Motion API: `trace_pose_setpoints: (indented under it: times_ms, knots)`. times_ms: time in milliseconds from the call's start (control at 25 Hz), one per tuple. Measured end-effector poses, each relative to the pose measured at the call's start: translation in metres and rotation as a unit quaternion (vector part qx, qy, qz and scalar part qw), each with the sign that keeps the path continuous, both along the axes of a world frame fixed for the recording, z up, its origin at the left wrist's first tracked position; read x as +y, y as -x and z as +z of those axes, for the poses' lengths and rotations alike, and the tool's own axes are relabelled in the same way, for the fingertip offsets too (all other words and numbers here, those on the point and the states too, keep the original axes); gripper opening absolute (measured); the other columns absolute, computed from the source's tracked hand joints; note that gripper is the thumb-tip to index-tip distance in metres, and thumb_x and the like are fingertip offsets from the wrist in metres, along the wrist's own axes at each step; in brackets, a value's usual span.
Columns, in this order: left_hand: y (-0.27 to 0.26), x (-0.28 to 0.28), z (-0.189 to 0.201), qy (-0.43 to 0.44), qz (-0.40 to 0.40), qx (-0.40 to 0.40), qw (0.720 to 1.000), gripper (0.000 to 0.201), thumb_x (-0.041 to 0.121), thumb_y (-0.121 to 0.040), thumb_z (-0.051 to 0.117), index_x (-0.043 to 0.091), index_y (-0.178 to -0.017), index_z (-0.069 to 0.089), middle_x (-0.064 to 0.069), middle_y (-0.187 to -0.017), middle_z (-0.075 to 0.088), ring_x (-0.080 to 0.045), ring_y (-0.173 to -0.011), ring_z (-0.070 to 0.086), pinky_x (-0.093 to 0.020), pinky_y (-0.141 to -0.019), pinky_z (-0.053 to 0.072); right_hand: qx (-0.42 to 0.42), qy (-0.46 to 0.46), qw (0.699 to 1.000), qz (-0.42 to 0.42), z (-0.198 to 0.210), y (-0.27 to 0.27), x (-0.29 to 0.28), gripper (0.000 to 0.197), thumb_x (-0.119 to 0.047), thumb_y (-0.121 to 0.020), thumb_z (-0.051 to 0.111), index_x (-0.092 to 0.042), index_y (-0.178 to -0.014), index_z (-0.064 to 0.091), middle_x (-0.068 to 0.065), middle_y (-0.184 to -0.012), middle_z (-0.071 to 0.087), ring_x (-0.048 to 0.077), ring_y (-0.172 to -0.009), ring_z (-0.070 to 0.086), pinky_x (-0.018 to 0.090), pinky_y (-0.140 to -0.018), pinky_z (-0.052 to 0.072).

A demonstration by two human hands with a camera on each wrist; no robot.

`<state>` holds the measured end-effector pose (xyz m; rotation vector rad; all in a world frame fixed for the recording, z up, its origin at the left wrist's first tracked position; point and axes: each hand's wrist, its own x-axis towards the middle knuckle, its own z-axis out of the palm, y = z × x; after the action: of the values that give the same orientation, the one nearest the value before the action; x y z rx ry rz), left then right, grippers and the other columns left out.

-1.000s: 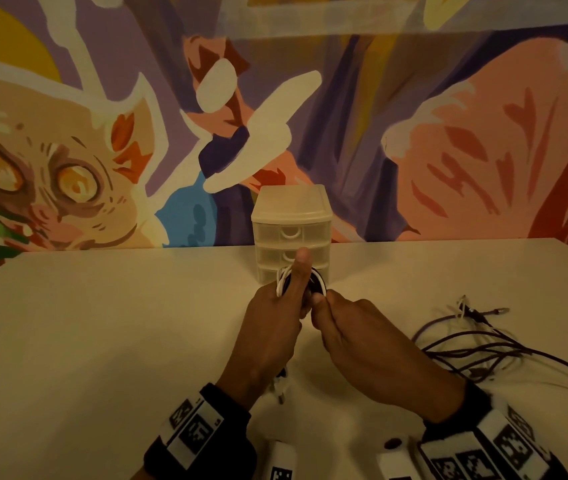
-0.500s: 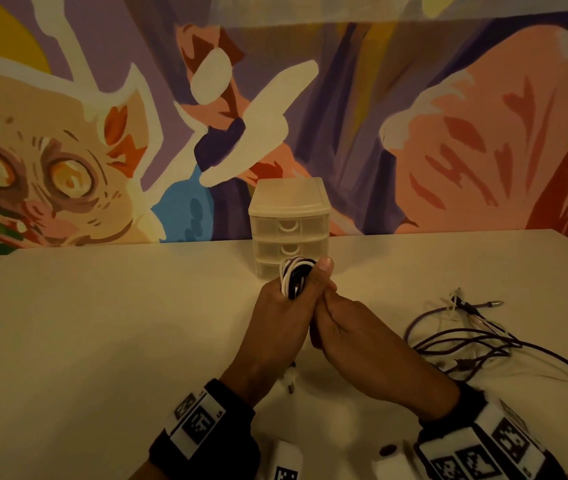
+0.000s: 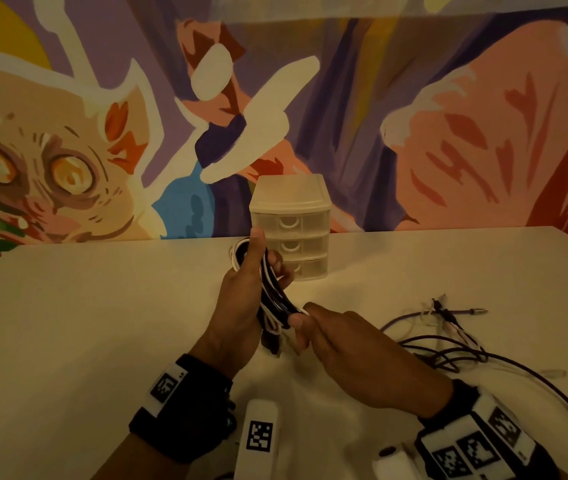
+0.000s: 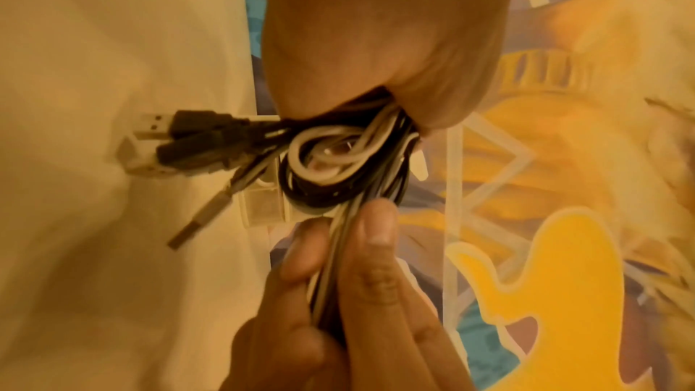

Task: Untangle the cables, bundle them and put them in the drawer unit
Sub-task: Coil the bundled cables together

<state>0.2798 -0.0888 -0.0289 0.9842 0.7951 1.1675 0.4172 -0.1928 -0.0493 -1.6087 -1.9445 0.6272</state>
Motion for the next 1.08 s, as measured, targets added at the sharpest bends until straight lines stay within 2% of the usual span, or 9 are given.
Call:
trace_pose_setpoints:
  times_ms: [120,200,320,400,480,680,840,1000,1080]
  knots:
    - [0.004,-0.002,0.002,0.004,-0.053,-0.047,0.997,0.046,0.059,-0.101,0.056,0.014,-0.091,0.060,-0.002,-0.080,0.073,-0.027,-0.095,0.080,-0.044,-0.093,0.064,0.022,-0.024,0.998,-0.057,0.002,0.003,0.000,0.026,-0.046,-0.113,0.036,-0.022,-0.111,0.045,-0.034,-0.059,0.059,-0.002,-0.052,0.056,0.018,-0.051,0.037]
    - [0.008,-0.006,0.003,0.014,-0.076,-0.054,0.996,0.047,0.061,-0.103,0.051,0.016,-0.092,0.060,0.000,-0.075,0.072,-0.018,-0.078,0.078,-0.037,-0.079,0.066,0.048,-0.010,0.994,-0.093,0.006,0.003,-0.002,0.027,-0.057,-0.109,0.038,-0.032,-0.116,0.042,-0.022,-0.054,0.061,0.000,-0.048,0.054,0.018,-0.049,0.036]
    - [0.007,-0.010,0.004,0.017,-0.095,-0.057,0.994,0.050,0.065,-0.099,0.051,0.018,-0.090,0.063,-0.003,-0.068,0.052,-0.015,-0.058,0.061,-0.030,-0.063,0.059,0.073,0.017,0.994,-0.078,0.011,0.004,-0.002,0.037,-0.070,-0.103,0.039,-0.041,-0.116,0.056,-0.017,-0.062,0.068,-0.002,-0.056,0.060,0.019,-0.060,0.040]
    - [0.004,-0.013,0.004,0.005,-0.102,-0.062,0.993,0.047,0.063,-0.098,0.052,0.020,-0.086,0.067,-0.003,-0.071,0.049,-0.012,-0.053,0.053,-0.029,-0.060,0.053,0.059,0.003,0.997,-0.044,0.008,0.000,0.003,0.052,-0.077,-0.099,0.039,-0.032,-0.090,0.064,-0.010,-0.068,0.068,0.002,-0.059,0.060,0.023,-0.064,0.044]
    - [-0.001,-0.016,0.005,0.002,-0.110,-0.078,0.991,0.044,0.058,-0.102,0.051,0.018,-0.090,0.065,0.000,-0.075,0.052,-0.009,-0.049,0.045,-0.027,-0.057,0.051,0.064,0.014,0.998,-0.016,0.002,-0.005,0.007,0.057,-0.073,-0.099,0.042,-0.025,-0.072,0.054,-0.009,-0.061,0.059,0.003,-0.055,0.050,0.025,-0.062,0.041]
    - [0.000,-0.015,0.009,0.006,-0.142,-0.114,0.983,0.039,0.052,-0.103,0.054,0.014,-0.094,0.059,0.004,-0.069,0.040,-0.007,-0.047,0.032,-0.022,-0.048,0.045,0.115,0.063,0.991,0.019,-0.003,0.001,0.010,0.046,-0.066,-0.103,0.047,-0.029,-0.076,0.052,-0.005,-0.066,0.054,0.008,-0.060,0.046,0.034,-0.066,0.041]
    - [0.004,-0.016,0.013,0.012,-0.181,-0.124,0.976,0.040,0.052,-0.102,0.053,0.013,-0.095,0.057,0.004,-0.067,0.040,-0.004,-0.043,0.032,-0.019,-0.041,0.038,0.138,0.072,0.987,0.036,0.003,0.008,0.010,0.036,-0.063,-0.102,0.053,-0.039,-0.076,0.057,-0.008,-0.067,0.058,0.007,-0.058,0.048,0.030,-0.061,0.042]
    - [-0.002,-0.027,0.011,0.001,-0.255,-0.093,0.963,0.041,0.051,-0.107,0.050,0.013,-0.094,0.057,0.004,-0.069,0.039,-0.004,-0.043,0.030,-0.019,-0.040,0.034,0.195,0.196,0.958,0.083,0.016,-0.005,-0.001,0.055,-0.056,-0.103,0.058,-0.011,-0.073,0.062,0.009,-0.061,0.055,0.015,-0.044,0.043,0.027,-0.051,0.040]
    - [-0.002,-0.028,0.009,0.007,-0.280,-0.094,0.955,0.041,0.051,-0.108,0.049,0.013,-0.095,0.057,0.004,-0.070,0.038,-0.004,-0.045,0.029,-0.020,-0.043,0.033,0.197,0.231,0.946,0.111,0.021,-0.008,-0.006,0.064,-0.051,-0.107,0.053,-0.008,-0.060,0.055,0.006,-0.052,0.046,0.015,-0.039,0.035,0.026,-0.047,0.034]
